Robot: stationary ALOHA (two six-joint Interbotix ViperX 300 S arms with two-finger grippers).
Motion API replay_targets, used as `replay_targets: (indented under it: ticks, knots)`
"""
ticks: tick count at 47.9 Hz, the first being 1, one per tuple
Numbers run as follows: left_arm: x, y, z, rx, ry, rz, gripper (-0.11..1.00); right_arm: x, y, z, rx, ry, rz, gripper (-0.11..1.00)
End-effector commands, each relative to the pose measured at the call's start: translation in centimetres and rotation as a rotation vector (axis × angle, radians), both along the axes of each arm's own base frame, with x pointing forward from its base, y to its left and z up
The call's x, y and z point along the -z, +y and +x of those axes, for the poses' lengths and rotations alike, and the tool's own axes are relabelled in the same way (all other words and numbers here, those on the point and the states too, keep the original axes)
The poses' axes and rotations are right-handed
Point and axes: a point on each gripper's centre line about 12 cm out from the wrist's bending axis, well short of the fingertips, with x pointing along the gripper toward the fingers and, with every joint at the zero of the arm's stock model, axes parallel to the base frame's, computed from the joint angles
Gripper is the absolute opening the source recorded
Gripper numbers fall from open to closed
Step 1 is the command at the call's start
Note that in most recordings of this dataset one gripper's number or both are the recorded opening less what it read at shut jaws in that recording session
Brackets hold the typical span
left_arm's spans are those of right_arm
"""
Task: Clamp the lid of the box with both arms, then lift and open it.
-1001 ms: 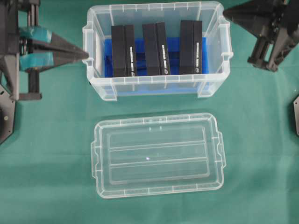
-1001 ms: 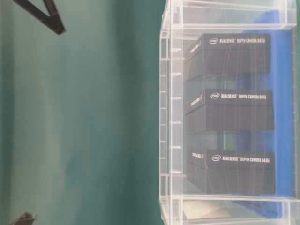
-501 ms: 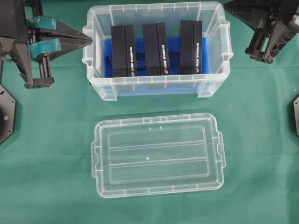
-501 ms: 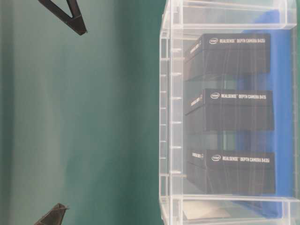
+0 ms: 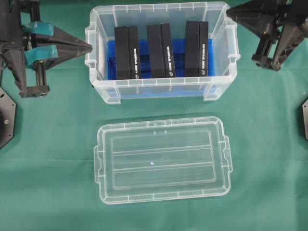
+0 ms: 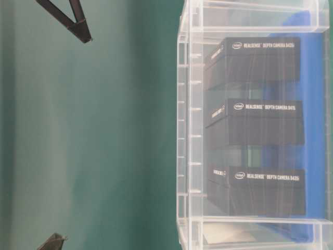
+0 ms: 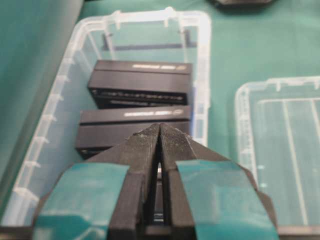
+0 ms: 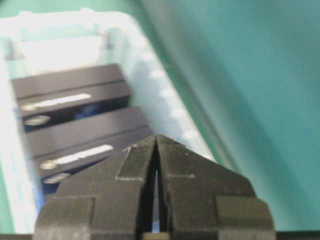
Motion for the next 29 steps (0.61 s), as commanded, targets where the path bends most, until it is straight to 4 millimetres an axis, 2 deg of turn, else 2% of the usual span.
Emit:
replay_targets:
  ticks: [1,16,29]
  knots:
    - [-0.8,-0.7,-0.2,0.021,-0.033,-0.01,0.01,-0.6,1.1,0.4,-0.04,-0.025,0.016,0.0]
    - [-0.8,-2.6,-0.3,0.081,-0.037,-0.055,0.01,-0.2,5.3,1.1,-0.177,-0.019,0.068,0.0]
    - [-0.2,-2.6,-0.1,0.08,0.003,-0.058,0.01,0.1,5.3,1.0,-0.167,0.011,0.073,0.0]
